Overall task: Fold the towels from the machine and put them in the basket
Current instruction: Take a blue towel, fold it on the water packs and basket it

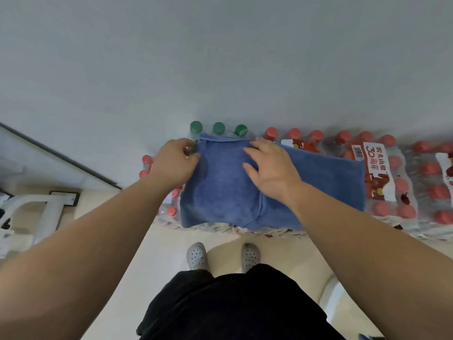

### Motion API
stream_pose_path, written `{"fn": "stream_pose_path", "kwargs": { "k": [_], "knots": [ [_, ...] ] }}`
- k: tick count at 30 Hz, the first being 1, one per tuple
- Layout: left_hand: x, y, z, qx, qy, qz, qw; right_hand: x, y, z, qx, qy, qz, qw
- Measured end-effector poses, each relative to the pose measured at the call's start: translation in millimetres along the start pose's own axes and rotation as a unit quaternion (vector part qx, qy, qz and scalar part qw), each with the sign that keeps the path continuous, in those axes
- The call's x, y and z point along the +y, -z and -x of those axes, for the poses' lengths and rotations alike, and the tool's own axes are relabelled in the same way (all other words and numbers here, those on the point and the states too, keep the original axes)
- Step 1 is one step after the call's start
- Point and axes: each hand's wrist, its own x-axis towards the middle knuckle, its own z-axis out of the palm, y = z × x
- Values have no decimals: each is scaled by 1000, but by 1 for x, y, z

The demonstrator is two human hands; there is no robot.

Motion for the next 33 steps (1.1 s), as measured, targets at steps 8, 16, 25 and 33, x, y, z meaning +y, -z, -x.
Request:
{"fn": "stream_pose_path", "kwargs": {
  "k": [8, 16, 25, 33],
  "knots": [
    [16, -7, -52, -12, -41, -69, 997, 17, 0, -5, 83, -120, 71, 987],
    [22, 1, -62, -49, -69, -63, 994, 27, -9, -3, 98, -156, 62, 981],
    [36, 22, -81, -202, 41, 17, 978, 34, -1, 13, 152, -108, 6, 983],
    [50, 14, -81, -190, -6, -100, 977, 77, 18, 36, 85, -265, 117, 953]
  ]
}}
